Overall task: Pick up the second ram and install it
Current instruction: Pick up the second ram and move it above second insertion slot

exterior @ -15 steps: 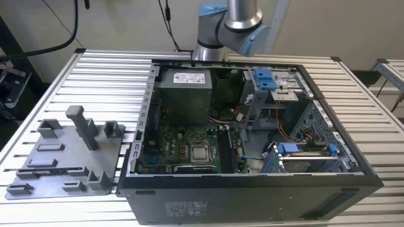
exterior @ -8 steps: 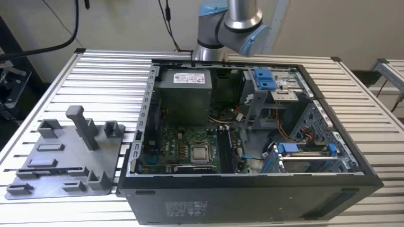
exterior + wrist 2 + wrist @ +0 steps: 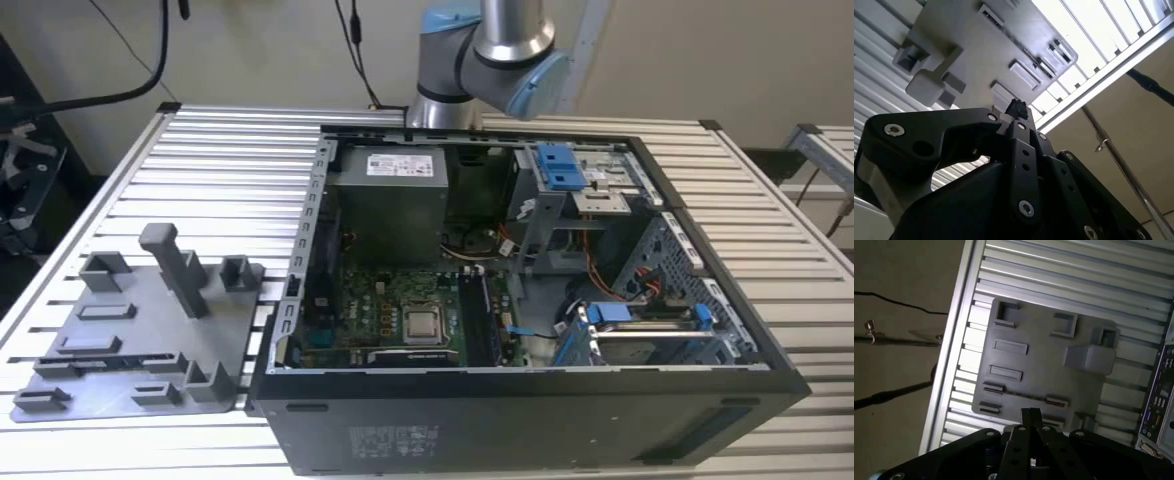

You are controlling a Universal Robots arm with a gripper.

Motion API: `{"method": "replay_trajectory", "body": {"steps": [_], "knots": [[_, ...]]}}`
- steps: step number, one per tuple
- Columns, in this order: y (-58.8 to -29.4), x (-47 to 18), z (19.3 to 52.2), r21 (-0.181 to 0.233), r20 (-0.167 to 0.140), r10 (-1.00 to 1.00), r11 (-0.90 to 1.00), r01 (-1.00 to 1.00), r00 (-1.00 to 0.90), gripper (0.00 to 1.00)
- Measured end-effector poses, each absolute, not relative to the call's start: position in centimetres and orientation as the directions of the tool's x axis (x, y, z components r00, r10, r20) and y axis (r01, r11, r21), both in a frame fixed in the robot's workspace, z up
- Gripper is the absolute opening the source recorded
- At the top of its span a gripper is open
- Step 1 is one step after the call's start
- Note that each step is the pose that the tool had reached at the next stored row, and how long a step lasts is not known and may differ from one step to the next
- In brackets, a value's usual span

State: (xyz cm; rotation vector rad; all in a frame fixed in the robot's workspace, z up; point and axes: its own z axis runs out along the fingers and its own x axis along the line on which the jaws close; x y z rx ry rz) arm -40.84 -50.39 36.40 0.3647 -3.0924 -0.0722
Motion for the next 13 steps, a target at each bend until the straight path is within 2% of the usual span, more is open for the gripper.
{"method": "replay_trajectory", "body": {"steps": [13], "knots": [[-50.39,-40.84,36.40,0.044,0.023,-0.388,0.921,-0.386,-0.922,0.11]]}}
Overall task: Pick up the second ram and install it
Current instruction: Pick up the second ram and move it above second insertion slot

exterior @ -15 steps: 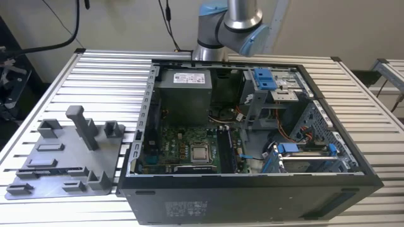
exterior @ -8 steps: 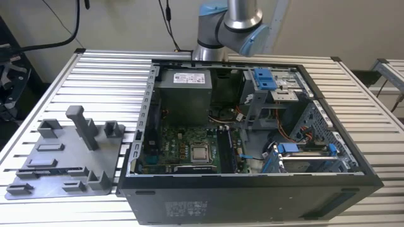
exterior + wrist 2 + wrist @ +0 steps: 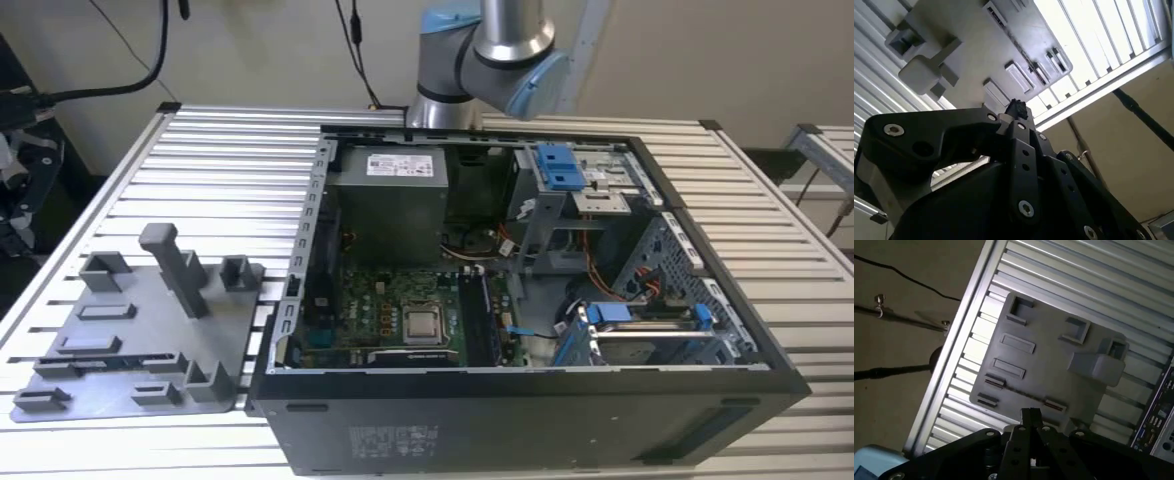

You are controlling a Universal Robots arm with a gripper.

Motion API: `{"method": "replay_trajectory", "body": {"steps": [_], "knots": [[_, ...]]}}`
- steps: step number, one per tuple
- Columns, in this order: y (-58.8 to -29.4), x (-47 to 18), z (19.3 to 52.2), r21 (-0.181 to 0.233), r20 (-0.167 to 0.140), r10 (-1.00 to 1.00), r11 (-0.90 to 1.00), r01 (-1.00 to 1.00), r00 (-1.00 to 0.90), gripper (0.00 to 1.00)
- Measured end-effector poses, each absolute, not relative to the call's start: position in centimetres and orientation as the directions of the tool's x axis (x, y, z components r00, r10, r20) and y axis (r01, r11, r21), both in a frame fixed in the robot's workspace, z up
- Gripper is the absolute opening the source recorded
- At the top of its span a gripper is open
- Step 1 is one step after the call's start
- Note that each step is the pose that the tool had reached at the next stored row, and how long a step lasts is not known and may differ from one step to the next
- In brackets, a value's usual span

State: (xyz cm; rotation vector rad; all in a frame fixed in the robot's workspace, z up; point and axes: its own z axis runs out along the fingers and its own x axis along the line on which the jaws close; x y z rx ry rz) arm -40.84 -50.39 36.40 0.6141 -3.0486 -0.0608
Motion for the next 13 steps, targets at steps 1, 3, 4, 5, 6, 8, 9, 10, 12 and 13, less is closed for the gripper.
{"method": "replay_trajectory", "body": {"steps": [1,3,4,5,6,8,9,10,12,13], "knots": [[-50.39,-40.84,36.40,0.044,0.023,-0.399,0.917,-0.397,-0.917,0.11],[-50.39,-40.84,36.40,0.044,0.023,-0.421,0.906,-0.420,-0.907,0.11],[-50.39,-40.84,36.39,0.044,0.023,-0.433,0.901,-0.432,-0.901,0.11],[-50.39,-40.84,36.39,0.044,0.023,-0.444,0.896,-0.443,-0.896,0.11],[-50.39,-40.84,36.40,0.044,0.023,-0.454,0.890,-0.453,-0.891,0.11],[-50.39,-40.84,36.40,0.044,0.023,-0.475,0.879,-0.474,-0.879,0.11],[-50.39,-40.84,36.40,0.044,0.023,-0.486,0.874,-0.484,-0.874,0.11],[-50.40,-40.84,36.39,0.044,0.023,-0.496,0.868,-0.495,-0.868,0.11],[-50.39,-40.84,36.39,0.044,0.023,-0.518,0.855,-0.516,-0.855,0.11],[-50.39,-40.84,36.39,0.044,0.023,-0.529,0.848,-0.528,-0.848,0.11]]}}
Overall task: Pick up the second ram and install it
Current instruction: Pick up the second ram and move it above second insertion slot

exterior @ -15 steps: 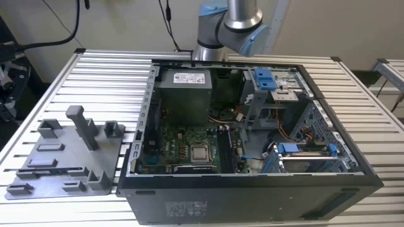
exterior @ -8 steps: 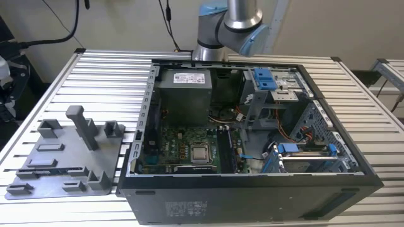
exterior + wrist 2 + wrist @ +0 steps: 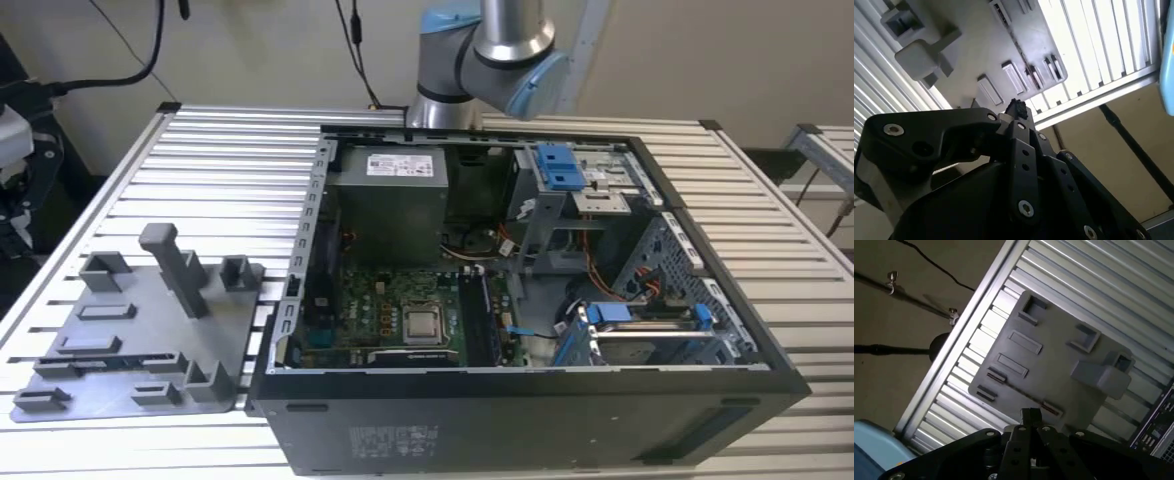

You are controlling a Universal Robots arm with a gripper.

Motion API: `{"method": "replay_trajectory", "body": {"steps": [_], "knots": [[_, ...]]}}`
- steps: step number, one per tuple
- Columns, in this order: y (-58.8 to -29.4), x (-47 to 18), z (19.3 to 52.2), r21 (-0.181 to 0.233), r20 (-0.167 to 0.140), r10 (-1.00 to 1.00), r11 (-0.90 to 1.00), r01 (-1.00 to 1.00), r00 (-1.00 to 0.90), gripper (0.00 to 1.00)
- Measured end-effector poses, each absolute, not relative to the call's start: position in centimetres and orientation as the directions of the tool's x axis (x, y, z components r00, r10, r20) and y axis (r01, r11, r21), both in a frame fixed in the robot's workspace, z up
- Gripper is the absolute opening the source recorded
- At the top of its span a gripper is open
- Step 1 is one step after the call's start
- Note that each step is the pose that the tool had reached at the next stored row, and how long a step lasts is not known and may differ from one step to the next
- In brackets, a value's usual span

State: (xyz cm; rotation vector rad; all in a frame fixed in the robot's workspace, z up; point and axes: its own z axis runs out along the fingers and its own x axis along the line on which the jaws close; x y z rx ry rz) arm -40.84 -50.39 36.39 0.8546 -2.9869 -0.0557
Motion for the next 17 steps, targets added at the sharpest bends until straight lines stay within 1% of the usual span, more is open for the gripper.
{"method": "replay_trajectory", "body": {"steps": [17], "knots": [[-50.39,-40.84,36.34,0.042,0.025,-0.746,0.666,-0.745,-0.665,0.11]]}}
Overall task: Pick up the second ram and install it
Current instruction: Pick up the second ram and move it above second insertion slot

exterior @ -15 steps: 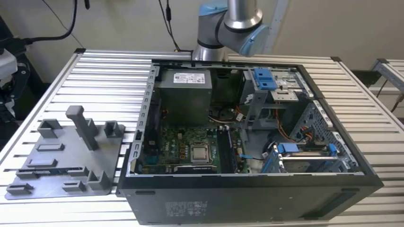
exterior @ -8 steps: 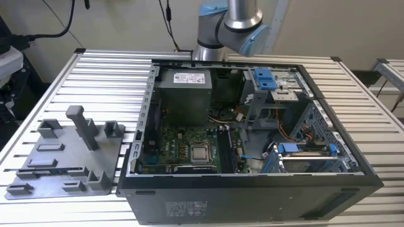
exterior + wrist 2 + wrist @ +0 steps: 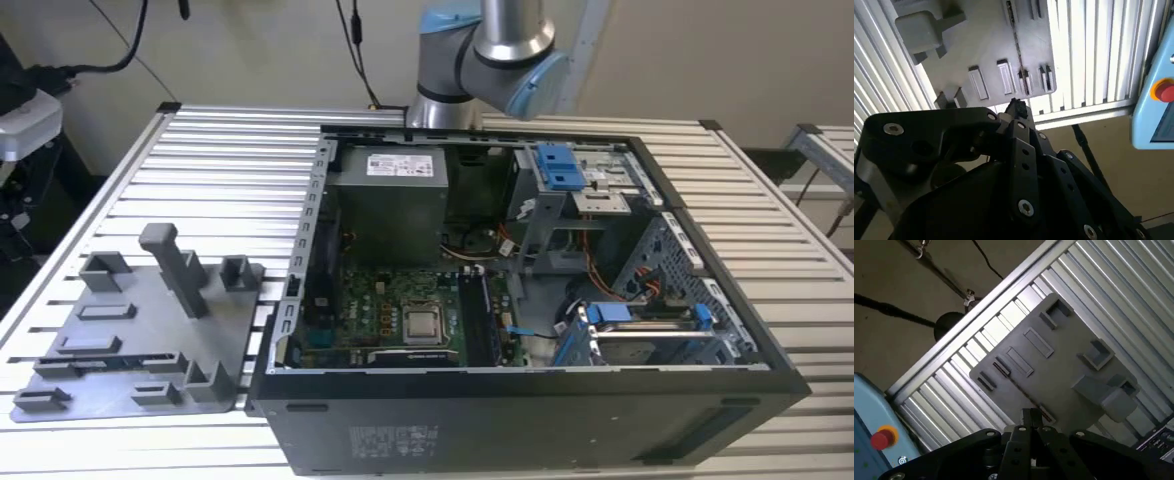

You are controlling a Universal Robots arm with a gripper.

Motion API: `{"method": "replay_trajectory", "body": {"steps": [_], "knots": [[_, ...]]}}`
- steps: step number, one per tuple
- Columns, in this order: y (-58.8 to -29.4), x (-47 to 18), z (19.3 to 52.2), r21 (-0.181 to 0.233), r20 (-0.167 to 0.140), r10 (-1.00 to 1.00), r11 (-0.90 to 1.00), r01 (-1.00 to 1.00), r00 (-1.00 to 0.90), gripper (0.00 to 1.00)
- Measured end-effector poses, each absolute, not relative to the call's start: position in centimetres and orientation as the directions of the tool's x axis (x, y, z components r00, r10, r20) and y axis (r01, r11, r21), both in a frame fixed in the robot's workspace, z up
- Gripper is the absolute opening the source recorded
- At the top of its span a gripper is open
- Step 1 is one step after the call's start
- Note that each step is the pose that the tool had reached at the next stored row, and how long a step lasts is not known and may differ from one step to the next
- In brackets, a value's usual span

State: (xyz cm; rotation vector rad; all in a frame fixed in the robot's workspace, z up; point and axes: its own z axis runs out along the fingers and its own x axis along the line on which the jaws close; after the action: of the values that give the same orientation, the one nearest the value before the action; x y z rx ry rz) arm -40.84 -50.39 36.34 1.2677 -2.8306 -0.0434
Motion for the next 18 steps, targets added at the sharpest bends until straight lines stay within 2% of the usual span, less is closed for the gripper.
{"method": "replay_trajectory", "body": {"steps": [18], "knots": [[-50.39,-40.85,36.28,0.029,0.017,-0.833,0.553,-0.832,-0.553,0.11]]}}
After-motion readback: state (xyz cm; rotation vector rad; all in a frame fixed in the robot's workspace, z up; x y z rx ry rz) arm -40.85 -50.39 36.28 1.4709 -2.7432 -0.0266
